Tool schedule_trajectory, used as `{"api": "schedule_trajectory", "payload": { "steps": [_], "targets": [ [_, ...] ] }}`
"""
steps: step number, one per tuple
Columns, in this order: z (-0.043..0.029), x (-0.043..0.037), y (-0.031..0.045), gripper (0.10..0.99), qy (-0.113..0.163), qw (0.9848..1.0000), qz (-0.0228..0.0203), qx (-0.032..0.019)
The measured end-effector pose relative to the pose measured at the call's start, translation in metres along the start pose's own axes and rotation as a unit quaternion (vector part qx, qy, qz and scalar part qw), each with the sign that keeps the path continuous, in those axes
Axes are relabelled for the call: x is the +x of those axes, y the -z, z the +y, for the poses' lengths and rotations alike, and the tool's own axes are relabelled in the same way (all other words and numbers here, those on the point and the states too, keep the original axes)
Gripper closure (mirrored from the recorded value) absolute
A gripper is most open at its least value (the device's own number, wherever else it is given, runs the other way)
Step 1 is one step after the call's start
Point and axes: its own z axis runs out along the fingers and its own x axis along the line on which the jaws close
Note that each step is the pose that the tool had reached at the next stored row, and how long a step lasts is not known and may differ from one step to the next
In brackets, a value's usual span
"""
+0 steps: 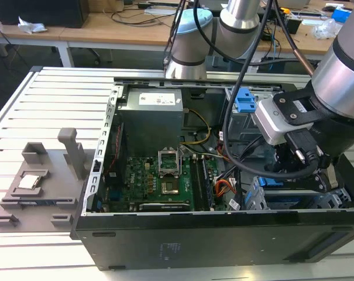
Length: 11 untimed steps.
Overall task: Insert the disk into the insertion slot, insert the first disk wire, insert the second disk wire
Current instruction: 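Insert the second disk wire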
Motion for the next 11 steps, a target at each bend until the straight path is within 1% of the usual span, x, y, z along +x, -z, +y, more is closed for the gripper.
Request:
{"api": "schedule_trajectory", "payload": {
  "steps": [3,6,7,9,11],
  "targets": [
    [-0.0030,-0.0001,-0.0003,0.878,-0.007,1.0000,0.0018,-0.0003],
    [-0.0077,0.0001,-0.0006,0.878,-0.015,0.9999,0.0043,-0.0008],
    [-0.0113,-0.0001,-0.0009,0.878,-0.018,0.9998,0.0057,-0.0014],
    [-0.0172,-0.0012,-0.0022,0.878,-0.022,0.9997,0.0055,-0.0041],
    [-0.0208,-0.0017,-0.0031,0.878,-0.023,0.9997,0.0056,-0.0059]
  ]
}}
